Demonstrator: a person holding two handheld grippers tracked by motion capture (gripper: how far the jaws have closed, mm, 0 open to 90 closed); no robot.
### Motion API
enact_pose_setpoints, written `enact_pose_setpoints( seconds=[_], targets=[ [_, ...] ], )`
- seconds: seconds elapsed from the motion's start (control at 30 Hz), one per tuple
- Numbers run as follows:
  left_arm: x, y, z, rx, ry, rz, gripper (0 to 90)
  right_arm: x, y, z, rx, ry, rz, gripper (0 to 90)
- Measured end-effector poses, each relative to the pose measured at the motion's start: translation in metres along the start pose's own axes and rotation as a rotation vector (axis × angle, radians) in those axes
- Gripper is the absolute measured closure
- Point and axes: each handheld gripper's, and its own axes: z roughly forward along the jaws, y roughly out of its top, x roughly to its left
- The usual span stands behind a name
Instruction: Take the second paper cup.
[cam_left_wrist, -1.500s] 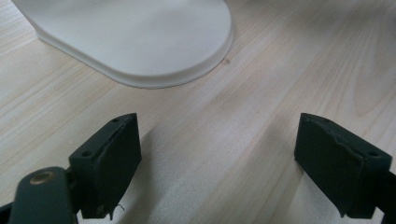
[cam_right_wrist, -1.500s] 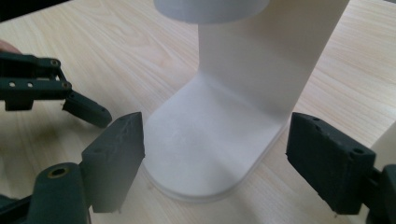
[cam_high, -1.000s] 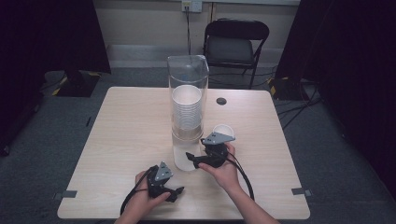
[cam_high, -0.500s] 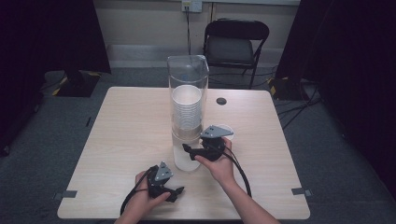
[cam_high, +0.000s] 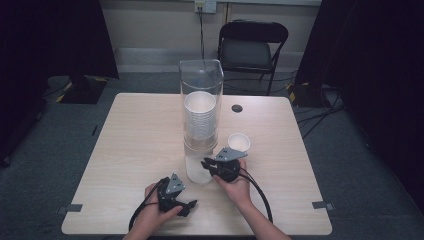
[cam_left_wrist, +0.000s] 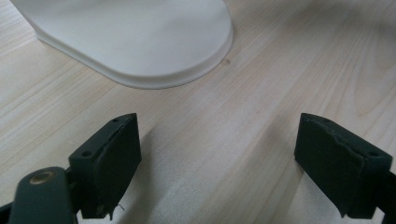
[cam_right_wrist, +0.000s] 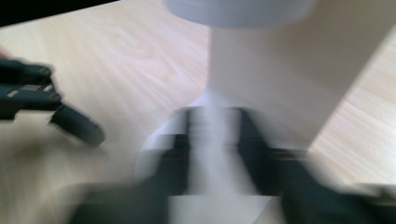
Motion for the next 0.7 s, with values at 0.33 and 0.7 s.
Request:
enact_pose_setpoints(
  seconds=[0.33, 0.7],
  targets=[
    [0.0, 0.0, 0.0, 0.001, 0.003, 0.007, 13.9, -0.007, 0.029, -0.014, -0.098, -0.023, 0.096, 24.4],
    [0.0, 0.0, 0.0, -0.002, -0.004, 0.0, 13.9, 0.002, 0.053, 0.0, -0.155, -0.051, 0.065, 34.0]
  ],
)
